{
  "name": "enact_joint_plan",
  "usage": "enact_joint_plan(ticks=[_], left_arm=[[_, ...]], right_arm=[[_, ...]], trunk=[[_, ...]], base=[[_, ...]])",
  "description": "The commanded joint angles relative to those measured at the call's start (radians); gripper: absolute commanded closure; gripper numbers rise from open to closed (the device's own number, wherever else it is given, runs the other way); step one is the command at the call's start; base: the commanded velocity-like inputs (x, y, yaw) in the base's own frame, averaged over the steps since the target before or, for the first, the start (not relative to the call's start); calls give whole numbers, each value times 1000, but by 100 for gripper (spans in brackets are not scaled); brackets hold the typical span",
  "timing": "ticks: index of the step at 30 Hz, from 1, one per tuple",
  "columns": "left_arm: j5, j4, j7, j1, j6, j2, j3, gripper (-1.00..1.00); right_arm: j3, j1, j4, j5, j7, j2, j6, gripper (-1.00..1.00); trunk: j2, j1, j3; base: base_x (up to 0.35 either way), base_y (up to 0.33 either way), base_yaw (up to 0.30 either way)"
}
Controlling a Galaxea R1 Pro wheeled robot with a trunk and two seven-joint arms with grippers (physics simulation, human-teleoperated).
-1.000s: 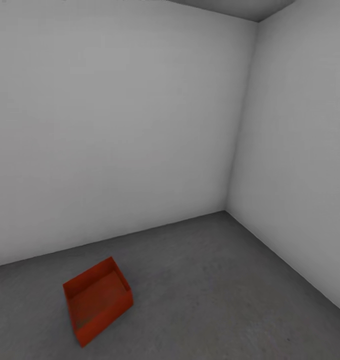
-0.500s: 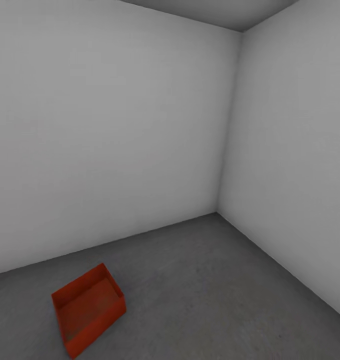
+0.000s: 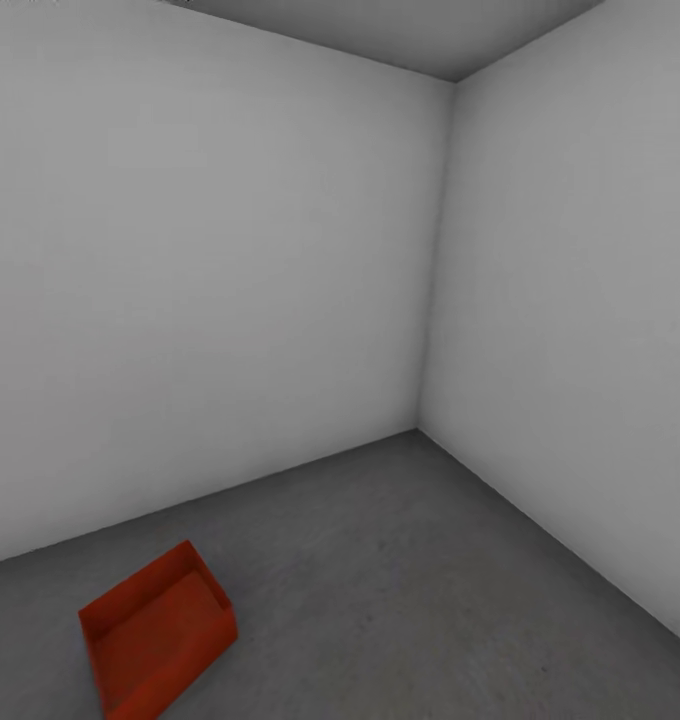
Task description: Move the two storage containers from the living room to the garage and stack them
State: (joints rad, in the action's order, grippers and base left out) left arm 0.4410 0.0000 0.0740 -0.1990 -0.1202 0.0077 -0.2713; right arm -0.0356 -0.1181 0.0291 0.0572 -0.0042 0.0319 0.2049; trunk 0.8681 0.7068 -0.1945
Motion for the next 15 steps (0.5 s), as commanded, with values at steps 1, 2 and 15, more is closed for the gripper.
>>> enact_joint_plan(ticks=[1, 2, 15], left_arm=[[7, 0, 3, 0, -2, 0, -8, -100], [7, 0, 3, 0, -2, 0, -8, -100], [7, 0, 3, 0, -1, 0, -9, -100]], right_arm=[[-3, -2, 3, 6, 0, 0, 5, -100], [-3, -2, 3, 6, 0, 0, 5, -100], [-3, -2, 3, 6, 0, -1, 5, -100]], trunk=[[1, 0, 0], [1, 0, 2], [1, 0, 22]], base=[[0, 0, -134], [0, 0, -133], [0, 0, -127]])
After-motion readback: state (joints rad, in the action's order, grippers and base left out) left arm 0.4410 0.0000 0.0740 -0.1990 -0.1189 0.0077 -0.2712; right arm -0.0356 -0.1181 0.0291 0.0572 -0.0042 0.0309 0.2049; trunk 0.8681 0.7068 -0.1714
